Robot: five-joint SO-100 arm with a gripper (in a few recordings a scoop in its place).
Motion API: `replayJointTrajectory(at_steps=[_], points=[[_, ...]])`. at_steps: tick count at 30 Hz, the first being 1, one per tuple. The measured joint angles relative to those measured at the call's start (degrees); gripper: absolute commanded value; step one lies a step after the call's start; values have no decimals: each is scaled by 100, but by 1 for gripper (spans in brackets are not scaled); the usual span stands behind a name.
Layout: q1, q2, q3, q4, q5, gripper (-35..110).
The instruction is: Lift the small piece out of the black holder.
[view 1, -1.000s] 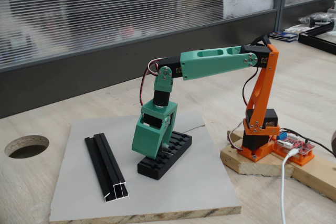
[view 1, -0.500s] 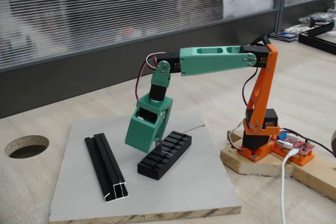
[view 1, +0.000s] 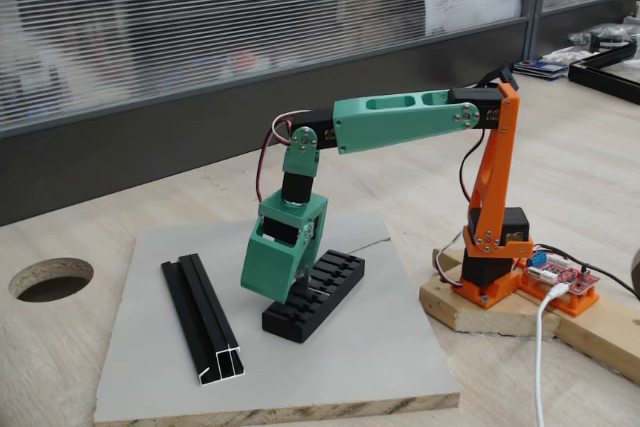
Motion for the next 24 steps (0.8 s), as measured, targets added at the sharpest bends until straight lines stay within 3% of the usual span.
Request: replayJointTrajectory(at_steps=[24], points=[[9, 211, -18, 0, -26, 52]])
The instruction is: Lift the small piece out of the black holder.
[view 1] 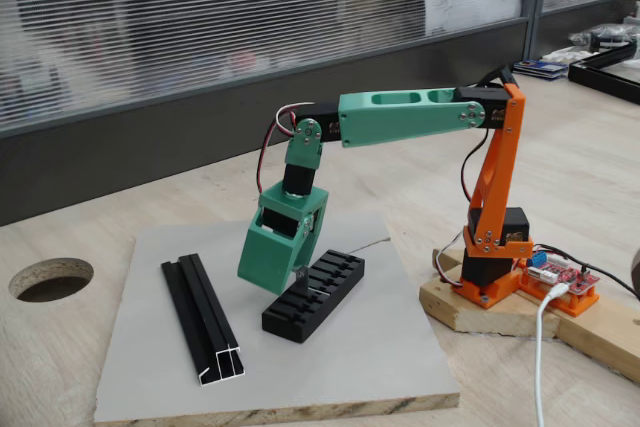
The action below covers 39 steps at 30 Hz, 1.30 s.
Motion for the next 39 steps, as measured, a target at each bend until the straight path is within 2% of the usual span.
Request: replayJointTrajectory(at_steps=[39], points=[[0, 70, -88, 352, 26, 52]])
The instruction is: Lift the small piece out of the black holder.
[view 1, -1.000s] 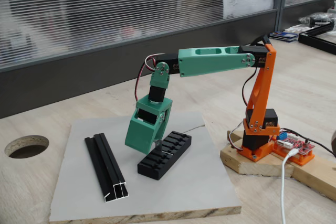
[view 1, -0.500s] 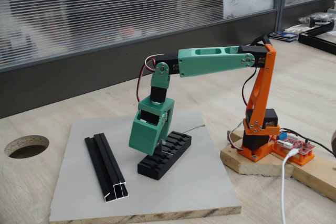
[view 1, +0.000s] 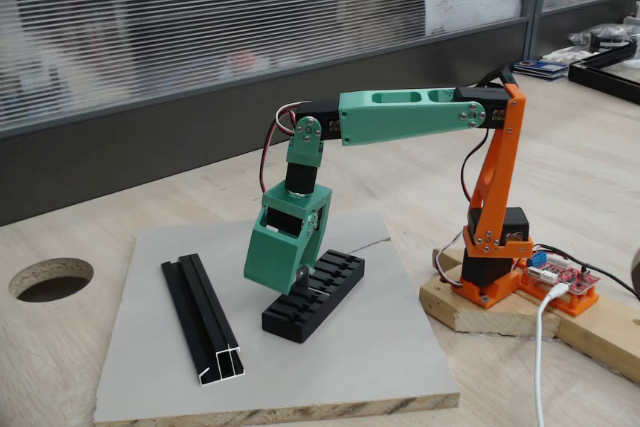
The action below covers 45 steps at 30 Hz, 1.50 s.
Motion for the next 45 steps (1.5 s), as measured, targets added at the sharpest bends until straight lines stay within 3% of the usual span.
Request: replayJointTrajectory(at_steps=[45], points=[[0, -299, -26, 18, 0, 52]])
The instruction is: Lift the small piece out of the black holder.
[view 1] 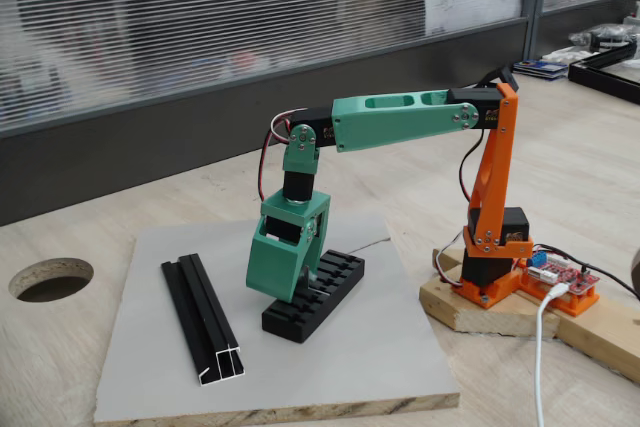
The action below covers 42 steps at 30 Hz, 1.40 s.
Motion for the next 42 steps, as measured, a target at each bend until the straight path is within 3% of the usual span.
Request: replayJointTrajectory(at_steps=[6, 15, 22, 42], points=[[0, 0, 0, 0, 0, 48], [-9, 0, 0, 0, 0, 19], [-35, 0, -9, 0, 0, 5], [-62, 70, -9, 0, -26, 4]])
